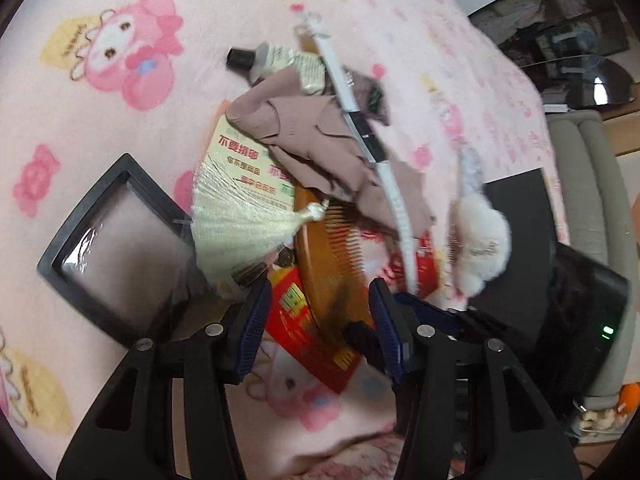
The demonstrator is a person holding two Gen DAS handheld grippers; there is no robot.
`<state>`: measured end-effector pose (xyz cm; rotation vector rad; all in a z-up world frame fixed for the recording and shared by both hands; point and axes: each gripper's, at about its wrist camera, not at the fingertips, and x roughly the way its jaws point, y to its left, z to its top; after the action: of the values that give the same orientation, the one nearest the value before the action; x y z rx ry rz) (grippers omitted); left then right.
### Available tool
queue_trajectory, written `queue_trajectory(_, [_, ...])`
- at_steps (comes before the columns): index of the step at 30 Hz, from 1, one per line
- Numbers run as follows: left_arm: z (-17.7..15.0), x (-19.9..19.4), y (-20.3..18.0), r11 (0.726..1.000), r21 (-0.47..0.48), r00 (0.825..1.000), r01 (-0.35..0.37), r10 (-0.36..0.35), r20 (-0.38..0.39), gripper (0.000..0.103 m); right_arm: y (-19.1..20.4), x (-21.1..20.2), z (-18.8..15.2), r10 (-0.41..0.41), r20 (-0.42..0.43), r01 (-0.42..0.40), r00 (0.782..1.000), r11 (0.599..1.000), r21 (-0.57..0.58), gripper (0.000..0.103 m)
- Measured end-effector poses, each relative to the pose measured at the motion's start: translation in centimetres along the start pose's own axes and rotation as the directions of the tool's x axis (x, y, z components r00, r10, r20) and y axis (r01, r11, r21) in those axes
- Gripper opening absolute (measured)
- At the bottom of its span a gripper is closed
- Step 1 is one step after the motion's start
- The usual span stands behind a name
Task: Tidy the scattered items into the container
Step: 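Lift both grippers out and move them toward the scattered items, then lower the left gripper onto the wooden comb and close on it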
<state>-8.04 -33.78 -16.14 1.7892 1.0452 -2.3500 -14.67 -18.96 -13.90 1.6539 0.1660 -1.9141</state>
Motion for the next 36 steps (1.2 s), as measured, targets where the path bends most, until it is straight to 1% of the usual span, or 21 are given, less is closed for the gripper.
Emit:
queue_trajectory(2, [0.4,1.0,0.2,1.000,-0.001,1.000,0.011,-0.011,-0.019,0.052,0.1,0.5,0.3,0.016,-0.006,-0.016,1.000,1.000,-0.016,0.059])
queue_trajectory(4, [0.7,1.7,0.4,0.999,-0.027,0.999,0.026,-0.027,-0.033,0.050,0.1,0.7,0.5,0.038,-0.002,-0.038,0.999,0.999,-0.020,0.059])
queue_trajectory(5, [0.8,1.8,0.3,0.999,-0.030,0.999,0.031,-0.032,-0.036,0.046,0.0,0.7,0.7,0.062,-0.002,-0.062,0.998,0.998,-0.014,0.057])
queue_trajectory(6, [0.7,1.6,0.0,0.999,-0.025,0.999,0.025,-0.026,-0.032,0.038,-0.1,0.6,0.8,0.083,0.000,-0.083,0.997,0.997,-0.007,0.045])
queue_trajectory(7, [0.6,1.5,-0.3,1.000,-0.020,1.000,0.011,-0.012,-0.027,0.035,-0.2,0.5,0.8,0.122,-0.004,-0.122,0.992,0.992,0.010,0.033])
queue_trajectory(8, [0.4,1.2,-0.5,1.000,-0.012,1.000,0.003,-0.004,-0.026,0.029,-0.3,0.5,0.7,0.151,-0.011,-0.151,0.988,0.988,0.022,0.030])
queue_trajectory(9, [0.2,1.0,-0.8,1.000,-0.007,1.000,-0.003,0.002,-0.026,0.026,-0.3,0.4,0.5,0.163,-0.014,-0.163,0.986,0.986,0.024,0.028])
queue_trajectory(10, [0.0,0.9,-0.9,1.000,-0.003,1.000,-0.001,0.001,-0.030,0.024,-0.1,0.3,0.2,0.152,-0.010,-0.152,0.988,0.988,0.011,0.026])
queue_trajectory(13, [-1.0,0.8,-2.0,0.999,0.043,0.998,0.009,-0.006,-0.067,0.022,-0.4,-0.5,-0.7,0.133,0.005,-0.133,0.991,0.991,0.007,0.026])
queue_trajectory(15, [-2.1,0.5,-3.4,0.991,0.129,0.994,0.030,-0.015,-0.111,0.022,-1.3,-1.4,-1.5,0.141,0.011,-0.141,0.990,0.990,0.030,0.026])
queue_trajectory(17, [-2.8,0.0,-4.3,0.981,0.192,0.992,0.021,0.003,-0.123,0.022,-2.1,-2.4,-2.6,0.166,0.012,-0.167,0.986,0.985,0.035,0.025])
queue_trajectory(18, [-2.7,-0.2,-4.3,0.979,0.201,0.993,0.009,0.015,-0.119,0.023,-2.4,-2.6,-2.9,0.165,0.005,-0.165,0.986,0.986,0.037,0.025])
queue_trajectory(21, [-1.3,-0.9,-3.6,0.984,0.178,0.996,-0.023,0.037,-0.076,0.027,-3.6,-3.4,-3.5,0.119,0.009,-0.119,0.993,0.992,0.051,0.026])
queue_trajectory(25, [1.1,0.3,-3.7,0.985,0.173,0.998,-0.023,0.034,-0.061,0.031,-3.9,-3.2,-4.8,0.203,-0.022,-0.201,0.979,0.976,0.089,0.026])
queue_trajectory(26, [1.8,1.0,-3.9,0.984,0.176,0.997,-0.025,0.037,-0.065,0.035,-3.7,-2.9,-4.8,0.221,-0.043,-0.217,0.974,0.973,0.084,0.026])
queue_trajectory(27, [2.3,1.5,-4.1,0.984,0.176,0.997,-0.029,0.041,-0.062,0.039,-3.6,-2.5,-4.9,0.231,-0.060,-0.227,0.971,0.971,0.076,0.027])
queue_trajectory(31, [3.7,3.3,-4.6,0.985,0.170,0.998,-0.021,0.031,-0.056,0.040,-3.4,-0.4,-4.7,0.230,-0.113,-0.225,0.966,0.972,0.061,0.027])
queue_trajectory(32, [3.9,3.7,-4.7,0.986,0.167,0.998,-0.022,0.032,-0.054,0.039,-3.6,0.1,-4.6,0.241,-0.117,-0.234,0.963,0.969,0.073,0.027])
queue_trajectory(34, [3.8,4.4,-4.8,0.983,0.178,0.996,-0.053,0.065,-0.057,0.035,-4.1,0.6,-4.4,0.268,-0.108,-0.256,0.957,0.961,0.107,0.027])
queue_trajectory(35, [3.7,4.5,-5.1,0.977,0.197,0.994,-0.081,0.092,-0.051,0.024,-4.4,0.6,-4.2,0.286,-0.093,-0.273,0.954,0.954,0.126,0.026])
queue_trajectory(36, [3.4,4.4,-5.3,0.970,0.218,0.992,-0.106,0.119,-0.045,0.018,-4.6,0.5,-4.2,0.292,-0.083,-0.280,0.953,0.951,0.135,0.023])
